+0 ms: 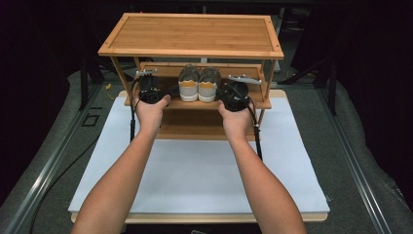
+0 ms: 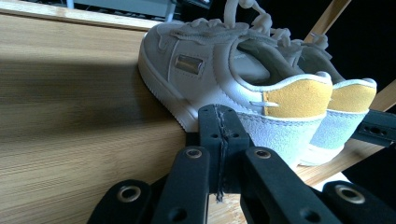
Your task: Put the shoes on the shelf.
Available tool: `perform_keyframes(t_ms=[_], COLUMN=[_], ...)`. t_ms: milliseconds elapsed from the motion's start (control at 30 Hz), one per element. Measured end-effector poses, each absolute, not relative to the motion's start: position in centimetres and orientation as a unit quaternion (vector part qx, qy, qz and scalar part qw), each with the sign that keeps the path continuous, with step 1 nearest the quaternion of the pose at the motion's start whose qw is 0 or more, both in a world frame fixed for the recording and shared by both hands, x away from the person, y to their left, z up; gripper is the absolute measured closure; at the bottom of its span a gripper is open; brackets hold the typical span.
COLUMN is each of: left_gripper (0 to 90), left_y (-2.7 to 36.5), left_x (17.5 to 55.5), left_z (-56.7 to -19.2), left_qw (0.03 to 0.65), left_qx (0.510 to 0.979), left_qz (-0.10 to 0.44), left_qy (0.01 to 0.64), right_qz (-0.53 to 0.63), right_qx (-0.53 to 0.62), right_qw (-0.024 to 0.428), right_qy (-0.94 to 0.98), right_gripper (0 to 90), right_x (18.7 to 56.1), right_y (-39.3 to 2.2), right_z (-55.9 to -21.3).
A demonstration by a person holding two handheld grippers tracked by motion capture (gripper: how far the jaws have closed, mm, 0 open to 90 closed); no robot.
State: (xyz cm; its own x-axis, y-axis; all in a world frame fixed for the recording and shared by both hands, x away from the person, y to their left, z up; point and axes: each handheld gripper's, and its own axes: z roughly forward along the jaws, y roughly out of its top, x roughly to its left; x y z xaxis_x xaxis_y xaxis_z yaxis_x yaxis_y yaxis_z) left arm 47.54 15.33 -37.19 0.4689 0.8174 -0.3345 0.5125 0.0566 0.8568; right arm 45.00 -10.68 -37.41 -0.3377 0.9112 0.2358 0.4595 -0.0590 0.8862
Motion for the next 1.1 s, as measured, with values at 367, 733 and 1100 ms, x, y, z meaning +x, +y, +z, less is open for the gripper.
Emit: perform_keyframes(t_ms=[367, 733, 1100], left_gripper=[90.0, 90.0, 87.3], left_y=[15.01, 15.01, 15.56], left_x=[48.03, 47.98, 47.3], left_z=[-37.39, -37.48, -37.57], left_qw=[0.525, 0.526, 0.529], left_qx=[0.672, 0.672, 0.678], left_qz=[0.151, 0.158, 0.14], left_qy=[0.5, 0.497, 0.49], right_qz=[0.496, 0.497, 0.494], right_qx=[0.535, 0.536, 0.526], right_qw=[0.224, 0.224, 0.235], right_qy=[0.646, 0.644, 0.651], right_gripper=[90.0, 90.0, 88.6], right_x=[45.6, 45.67, 45.01], right_y=[-10.7, -10.66, -10.45], right_z=[-37.75, -37.79, -37.64])
